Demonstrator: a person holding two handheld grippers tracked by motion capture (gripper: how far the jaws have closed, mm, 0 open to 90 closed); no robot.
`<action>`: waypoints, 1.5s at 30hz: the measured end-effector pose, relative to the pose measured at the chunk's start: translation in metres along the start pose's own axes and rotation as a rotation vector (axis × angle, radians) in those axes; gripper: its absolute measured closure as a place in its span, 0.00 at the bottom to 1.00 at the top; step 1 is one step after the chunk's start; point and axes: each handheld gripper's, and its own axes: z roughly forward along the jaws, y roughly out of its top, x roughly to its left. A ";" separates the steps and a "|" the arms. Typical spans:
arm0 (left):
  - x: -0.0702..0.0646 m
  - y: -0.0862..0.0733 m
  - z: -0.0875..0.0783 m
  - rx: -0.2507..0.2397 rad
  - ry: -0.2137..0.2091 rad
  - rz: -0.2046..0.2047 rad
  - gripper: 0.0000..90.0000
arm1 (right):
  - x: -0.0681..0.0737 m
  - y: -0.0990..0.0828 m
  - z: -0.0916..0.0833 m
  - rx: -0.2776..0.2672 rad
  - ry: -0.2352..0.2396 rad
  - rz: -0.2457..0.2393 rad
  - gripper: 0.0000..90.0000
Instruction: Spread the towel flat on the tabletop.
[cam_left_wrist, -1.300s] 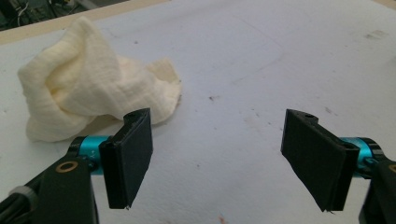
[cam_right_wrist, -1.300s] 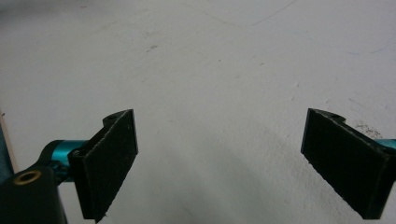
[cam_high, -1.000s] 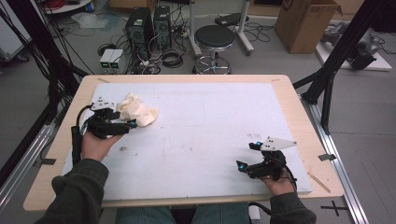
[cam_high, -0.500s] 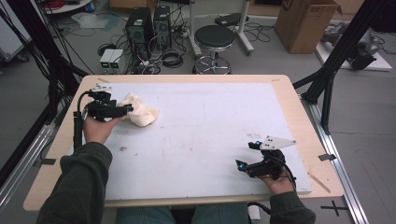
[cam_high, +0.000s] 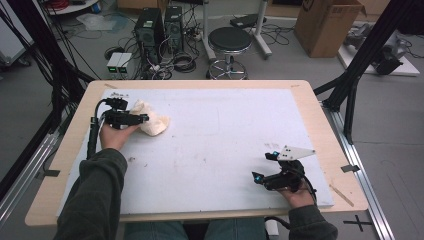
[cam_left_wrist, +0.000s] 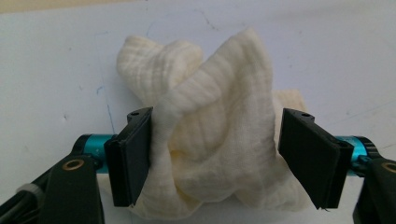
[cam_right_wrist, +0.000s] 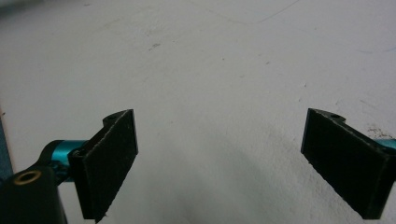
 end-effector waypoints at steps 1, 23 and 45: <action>-0.001 -0.001 0.004 0.015 0.009 0.005 0.32 | 0.000 0.000 0.000 0.000 0.003 0.000 0.11; -0.016 -0.010 0.027 0.128 0.088 0.075 0.69 | 0.001 0.000 -0.003 -0.011 0.000 -0.010 0.11; -0.032 0.001 -0.013 0.013 -0.040 0.052 0.77 | 0.004 0.001 -0.001 -0.010 -0.008 -0.012 0.11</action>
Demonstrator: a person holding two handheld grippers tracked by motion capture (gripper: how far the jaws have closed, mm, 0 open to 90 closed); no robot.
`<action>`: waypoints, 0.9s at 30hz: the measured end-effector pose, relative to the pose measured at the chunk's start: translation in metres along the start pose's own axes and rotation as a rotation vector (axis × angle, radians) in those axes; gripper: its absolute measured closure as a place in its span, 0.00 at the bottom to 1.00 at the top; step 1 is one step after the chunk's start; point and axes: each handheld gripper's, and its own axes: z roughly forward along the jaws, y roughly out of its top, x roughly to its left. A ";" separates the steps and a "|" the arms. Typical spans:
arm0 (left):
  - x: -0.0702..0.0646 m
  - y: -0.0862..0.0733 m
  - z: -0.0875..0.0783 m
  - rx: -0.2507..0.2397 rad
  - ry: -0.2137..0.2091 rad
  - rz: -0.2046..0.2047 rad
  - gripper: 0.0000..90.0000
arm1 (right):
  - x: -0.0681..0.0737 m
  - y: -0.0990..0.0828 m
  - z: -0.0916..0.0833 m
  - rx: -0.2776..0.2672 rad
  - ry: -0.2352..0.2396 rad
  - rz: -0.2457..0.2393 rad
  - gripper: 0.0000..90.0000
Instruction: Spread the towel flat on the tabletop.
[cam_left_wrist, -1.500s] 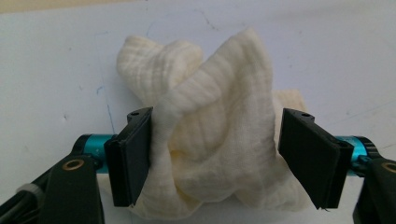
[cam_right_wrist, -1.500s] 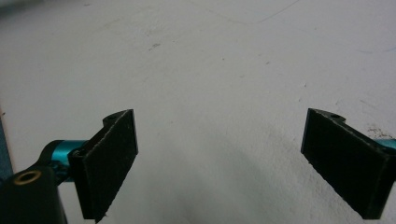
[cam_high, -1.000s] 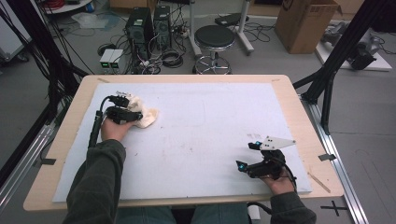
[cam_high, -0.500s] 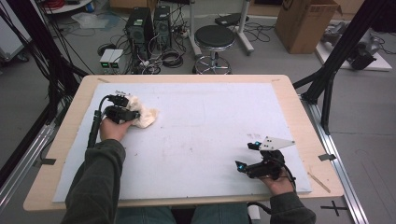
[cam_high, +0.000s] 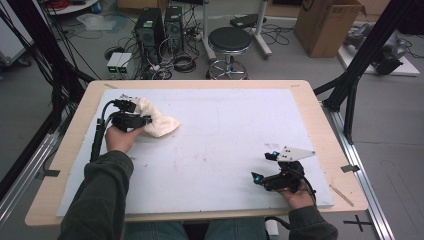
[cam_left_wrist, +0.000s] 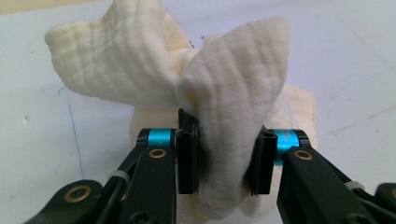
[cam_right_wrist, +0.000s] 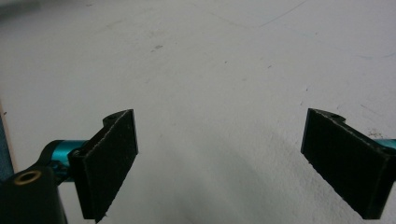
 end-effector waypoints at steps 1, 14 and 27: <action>0.000 0.000 0.000 0.000 0.000 0.000 0.77 | 0.000 0.000 0.000 0.001 -0.002 -0.003 0.11; -0.026 -0.009 -0.023 -0.049 -0.085 0.026 0.77 | 0.003 0.001 0.004 0.014 -0.007 -0.018 0.11; -0.059 -0.017 -0.037 -0.109 -0.168 0.061 0.77 | 0.003 0.000 0.001 0.007 -0.022 -0.024 0.11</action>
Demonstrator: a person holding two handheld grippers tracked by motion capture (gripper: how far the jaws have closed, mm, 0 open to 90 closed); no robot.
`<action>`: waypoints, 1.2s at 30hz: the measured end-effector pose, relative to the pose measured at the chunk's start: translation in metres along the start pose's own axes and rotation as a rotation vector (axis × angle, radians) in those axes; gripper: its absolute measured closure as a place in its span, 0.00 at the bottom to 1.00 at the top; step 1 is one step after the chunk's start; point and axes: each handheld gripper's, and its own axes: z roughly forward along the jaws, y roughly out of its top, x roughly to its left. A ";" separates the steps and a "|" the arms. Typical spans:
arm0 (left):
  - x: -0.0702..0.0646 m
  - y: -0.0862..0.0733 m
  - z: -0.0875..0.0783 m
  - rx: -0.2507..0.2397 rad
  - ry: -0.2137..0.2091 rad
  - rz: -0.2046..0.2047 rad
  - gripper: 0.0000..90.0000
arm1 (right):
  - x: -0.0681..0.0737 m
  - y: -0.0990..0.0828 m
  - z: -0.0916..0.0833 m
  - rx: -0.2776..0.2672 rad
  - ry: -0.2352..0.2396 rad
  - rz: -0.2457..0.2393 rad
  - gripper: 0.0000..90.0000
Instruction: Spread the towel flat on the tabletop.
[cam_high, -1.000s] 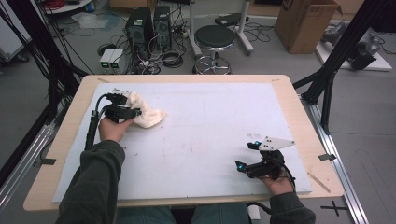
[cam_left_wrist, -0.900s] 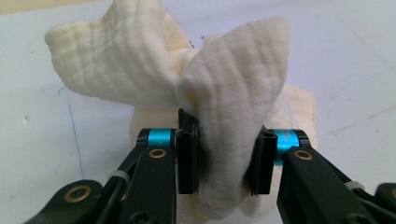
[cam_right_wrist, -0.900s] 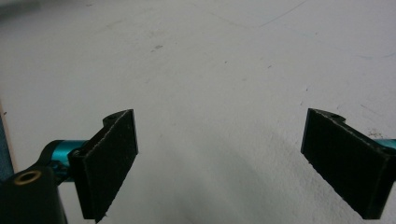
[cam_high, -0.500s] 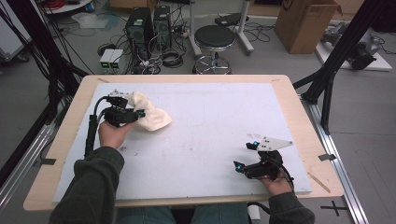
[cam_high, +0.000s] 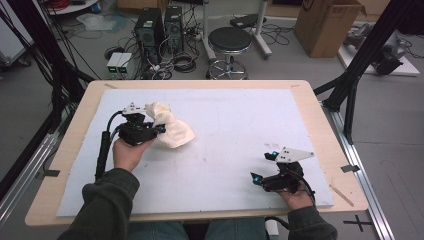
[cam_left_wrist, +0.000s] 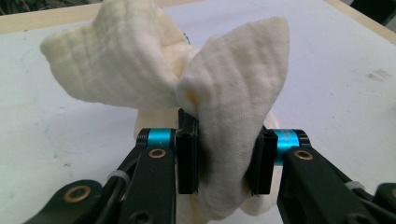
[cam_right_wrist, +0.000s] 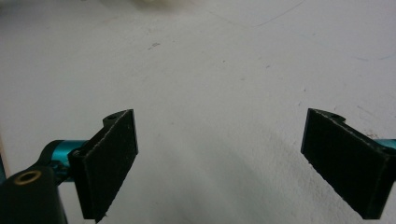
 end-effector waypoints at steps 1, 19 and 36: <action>-0.003 0.000 0.000 -0.004 -0.008 -0.001 0.77 | 0.000 0.000 0.000 0.001 0.000 0.001 0.11; -0.059 -0.018 0.006 -0.027 -0.111 0.044 0.77 | 0.001 0.000 0.000 -0.002 -0.010 -0.003 0.11; -0.097 -0.033 0.043 0.031 -0.198 0.062 0.74 | 0.003 0.000 0.003 0.011 -0.002 -0.017 0.11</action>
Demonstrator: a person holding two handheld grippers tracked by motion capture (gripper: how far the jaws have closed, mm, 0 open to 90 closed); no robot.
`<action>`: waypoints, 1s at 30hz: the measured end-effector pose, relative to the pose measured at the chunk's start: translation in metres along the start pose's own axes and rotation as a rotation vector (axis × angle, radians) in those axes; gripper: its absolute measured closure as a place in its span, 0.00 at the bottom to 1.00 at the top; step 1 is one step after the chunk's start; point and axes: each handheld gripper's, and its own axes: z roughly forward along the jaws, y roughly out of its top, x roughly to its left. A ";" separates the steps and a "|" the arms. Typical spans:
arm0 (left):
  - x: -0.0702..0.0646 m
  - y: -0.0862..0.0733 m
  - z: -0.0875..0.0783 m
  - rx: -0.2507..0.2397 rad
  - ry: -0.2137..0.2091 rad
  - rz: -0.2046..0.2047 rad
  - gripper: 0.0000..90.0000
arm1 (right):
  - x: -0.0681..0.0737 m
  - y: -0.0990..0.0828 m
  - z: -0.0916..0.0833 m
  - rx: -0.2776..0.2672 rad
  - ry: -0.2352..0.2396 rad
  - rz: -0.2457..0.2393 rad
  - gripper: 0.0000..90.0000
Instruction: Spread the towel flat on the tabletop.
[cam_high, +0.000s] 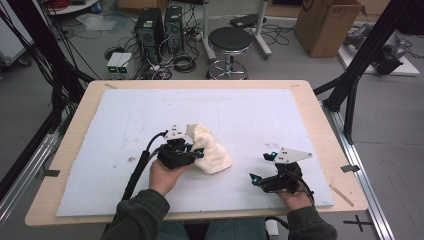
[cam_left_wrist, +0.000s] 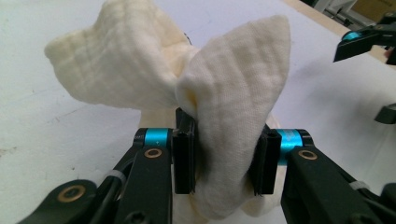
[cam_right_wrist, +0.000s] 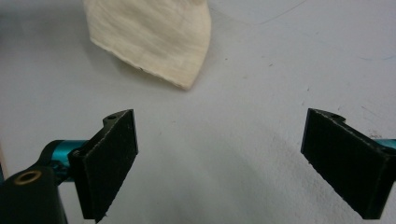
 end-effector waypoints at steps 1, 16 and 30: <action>0.002 -0.001 0.004 -0.001 -0.002 -0.006 0.74 | 0.001 0.000 0.000 0.004 0.002 0.004 0.11; 0.015 -0.005 0.040 0.063 0.018 0.024 0.57 | 0.000 -0.001 0.005 0.020 0.019 -0.001 0.11; 0.028 -0.001 -0.022 -0.032 -0.007 0.054 0.36 | 0.008 0.011 0.013 0.021 0.054 -0.018 0.11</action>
